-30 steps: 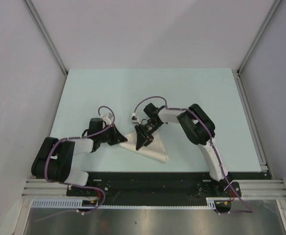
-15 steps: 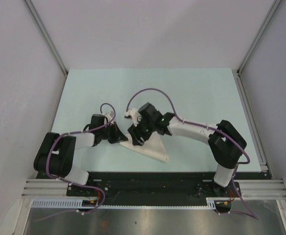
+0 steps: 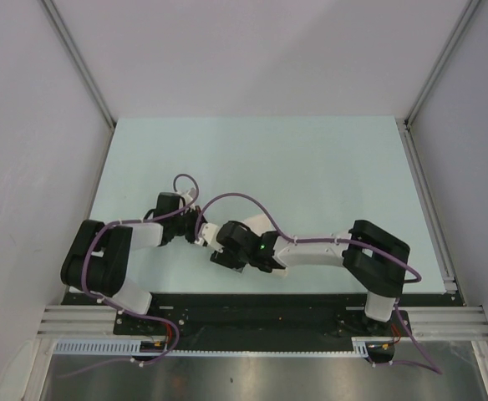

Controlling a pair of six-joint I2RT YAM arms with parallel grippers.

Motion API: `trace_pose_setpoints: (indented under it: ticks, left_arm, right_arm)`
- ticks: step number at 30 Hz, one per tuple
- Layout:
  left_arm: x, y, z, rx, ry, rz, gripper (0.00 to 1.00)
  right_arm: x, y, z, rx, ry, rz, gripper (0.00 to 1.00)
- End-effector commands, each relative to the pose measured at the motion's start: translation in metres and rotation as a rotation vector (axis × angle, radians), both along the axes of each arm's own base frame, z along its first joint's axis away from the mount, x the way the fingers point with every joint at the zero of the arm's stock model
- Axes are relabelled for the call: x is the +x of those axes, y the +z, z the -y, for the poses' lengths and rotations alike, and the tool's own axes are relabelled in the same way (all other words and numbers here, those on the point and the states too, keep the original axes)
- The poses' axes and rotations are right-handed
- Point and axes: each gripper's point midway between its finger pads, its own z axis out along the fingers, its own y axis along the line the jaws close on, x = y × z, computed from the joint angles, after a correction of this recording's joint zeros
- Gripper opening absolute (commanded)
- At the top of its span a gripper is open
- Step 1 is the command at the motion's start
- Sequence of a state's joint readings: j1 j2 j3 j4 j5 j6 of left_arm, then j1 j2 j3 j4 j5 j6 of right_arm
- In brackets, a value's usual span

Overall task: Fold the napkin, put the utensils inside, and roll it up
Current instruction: Roll the napkin with the utensil

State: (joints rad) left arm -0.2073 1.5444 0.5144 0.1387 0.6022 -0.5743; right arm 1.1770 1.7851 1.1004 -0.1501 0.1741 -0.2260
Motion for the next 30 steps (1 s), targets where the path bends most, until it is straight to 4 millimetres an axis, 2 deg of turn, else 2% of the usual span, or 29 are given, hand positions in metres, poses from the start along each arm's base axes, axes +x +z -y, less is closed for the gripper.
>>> trace_pose_setpoints:
  ticks: [1,7,11,12,13,14,15,16,17,18,20,23,24,26,27,28,30]
  left_arm:
    - [0.001,-0.011,-0.005,0.06,-0.011,0.001,0.0]
    - [0.001,-0.01,-0.004,0.054,-0.017,0.003,0.0]
    - [0.004,-0.006,-0.002,0.04,-0.027,0.024,0.0]
    - [0.004,-0.003,0.0,0.029,-0.035,0.032,0.0]
    - [0.005,-0.001,0.001,0.024,-0.038,0.04,0.01]
    - [0.006,0.001,0.001,0.02,-0.035,0.045,0.08]
    - [0.009,0.005,0.001,0.022,-0.027,0.063,0.27]
    - [0.01,0.008,0.0,0.025,-0.019,0.076,0.36]
    - [0.012,0.01,-0.002,0.03,-0.012,0.087,0.46]
    - [0.016,0.018,-0.003,0.035,-0.004,0.121,0.6]
    - [0.02,0.025,-0.006,0.052,-0.004,0.163,0.71]
    - [0.024,0.032,-0.016,0.111,0.025,0.209,0.73]
    - [0.024,0.032,-0.018,0.121,0.029,0.215,0.73]
    - [0.025,0.036,-0.022,0.137,0.043,0.235,0.73]
    - [0.023,0.035,-0.022,0.137,0.042,0.239,0.73]
    - [0.023,0.04,-0.02,0.123,0.036,0.262,0.72]
    - [0.019,0.041,-0.018,0.104,0.026,0.277,0.71]
  right_arm:
    - [0.015,-0.001,-0.003,-0.017,-0.02,0.098,0.64]
    - [0.009,-0.025,0.001,-0.066,-0.008,0.026,0.61]
    - [0.015,-0.043,0.014,-0.108,-0.059,-0.041,0.58]
    - [0.015,-0.044,0.015,-0.105,-0.063,-0.061,0.54]
    - [0.01,-0.046,0.013,-0.096,-0.046,-0.102,0.44]
    - [0.007,-0.047,0.013,-0.087,-0.048,-0.142,0.4]
    - [0.009,-0.046,0.016,-0.072,-0.055,-0.179,0.35]
    - [-0.003,-0.045,0.009,-0.032,-0.01,-0.267,0.3]
    - [-0.006,-0.042,0.009,-0.012,-0.014,-0.328,0.28]
    - [-0.003,-0.04,0.01,0.012,-0.023,-0.38,0.26]
    - [-0.016,-0.034,0.008,0.06,0.021,-0.514,0.24]
    - [-0.022,-0.028,0.006,0.108,0.046,-0.685,0.23]
    - [-0.027,-0.02,0.001,0.144,0.075,-0.747,0.22]
    - [-0.023,-0.021,0.004,0.172,0.068,-0.819,0.22]
    - [-0.025,-0.012,-0.001,0.214,0.092,-0.872,0.22]
    - [-0.019,-0.015,0.002,0.229,0.074,-0.909,0.22]
    - [-0.019,-0.011,0.001,0.267,0.088,-0.982,0.22]
